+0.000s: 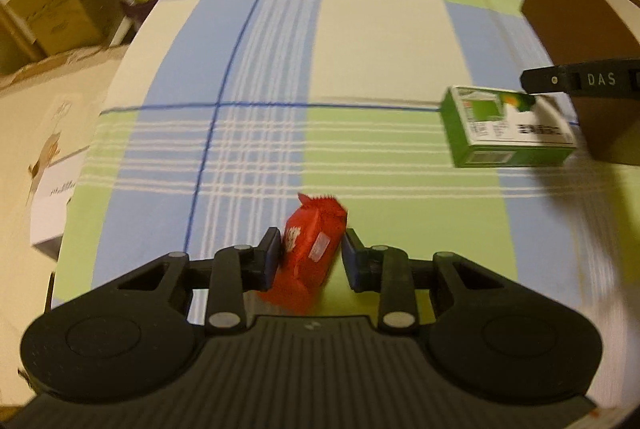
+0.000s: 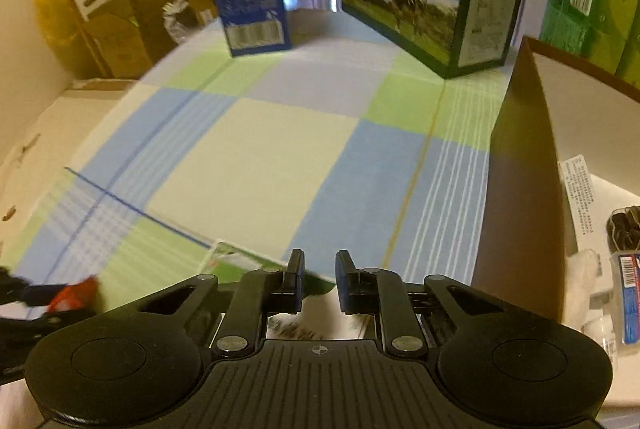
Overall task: Organize objects
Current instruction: 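Grasp the red candy packet with the left tool while the right tool grasps the green box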
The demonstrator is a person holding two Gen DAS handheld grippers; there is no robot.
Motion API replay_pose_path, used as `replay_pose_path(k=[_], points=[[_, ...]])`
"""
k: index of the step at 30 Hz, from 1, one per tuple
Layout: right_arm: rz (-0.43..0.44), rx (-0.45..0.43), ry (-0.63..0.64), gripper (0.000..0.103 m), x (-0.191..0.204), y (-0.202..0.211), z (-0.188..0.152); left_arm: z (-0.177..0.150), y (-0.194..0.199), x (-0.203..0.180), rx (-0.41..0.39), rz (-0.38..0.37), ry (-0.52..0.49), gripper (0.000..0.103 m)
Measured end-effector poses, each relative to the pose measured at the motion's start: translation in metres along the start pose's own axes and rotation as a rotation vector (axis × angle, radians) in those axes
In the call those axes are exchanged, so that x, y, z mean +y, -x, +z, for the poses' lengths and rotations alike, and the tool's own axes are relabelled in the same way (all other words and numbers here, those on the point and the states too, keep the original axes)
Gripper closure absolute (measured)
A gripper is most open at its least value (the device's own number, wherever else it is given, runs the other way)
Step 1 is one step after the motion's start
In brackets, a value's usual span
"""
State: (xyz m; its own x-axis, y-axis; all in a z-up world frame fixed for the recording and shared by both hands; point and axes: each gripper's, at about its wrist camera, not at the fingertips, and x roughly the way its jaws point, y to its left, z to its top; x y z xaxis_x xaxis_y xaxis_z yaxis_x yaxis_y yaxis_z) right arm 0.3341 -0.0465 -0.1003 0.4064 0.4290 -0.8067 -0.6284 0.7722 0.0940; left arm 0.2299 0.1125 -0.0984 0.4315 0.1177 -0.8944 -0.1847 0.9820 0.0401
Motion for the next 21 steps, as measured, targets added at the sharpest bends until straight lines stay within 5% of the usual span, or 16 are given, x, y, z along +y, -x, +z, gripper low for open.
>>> replay_pose_path(k=[7, 15, 21], points=[[0.031, 0.058, -0.025, 0.090, -0.008, -0.013, 0.002, -0.003, -0.001, 0.008, 0.015, 0.010, 0.038, 0.075], [0.112, 0.169, -0.058, 0.090, 0.002, 0.003, -0.041, -0.006, 0.002, 0.008, 0.027, -0.002, 0.046, 0.075], [0.044, 0.108, -0.073, 0.089, 0.008, 0.030, -0.055, -0.012, 0.006, 0.010, 0.039, -0.011, 0.054, 0.076]])
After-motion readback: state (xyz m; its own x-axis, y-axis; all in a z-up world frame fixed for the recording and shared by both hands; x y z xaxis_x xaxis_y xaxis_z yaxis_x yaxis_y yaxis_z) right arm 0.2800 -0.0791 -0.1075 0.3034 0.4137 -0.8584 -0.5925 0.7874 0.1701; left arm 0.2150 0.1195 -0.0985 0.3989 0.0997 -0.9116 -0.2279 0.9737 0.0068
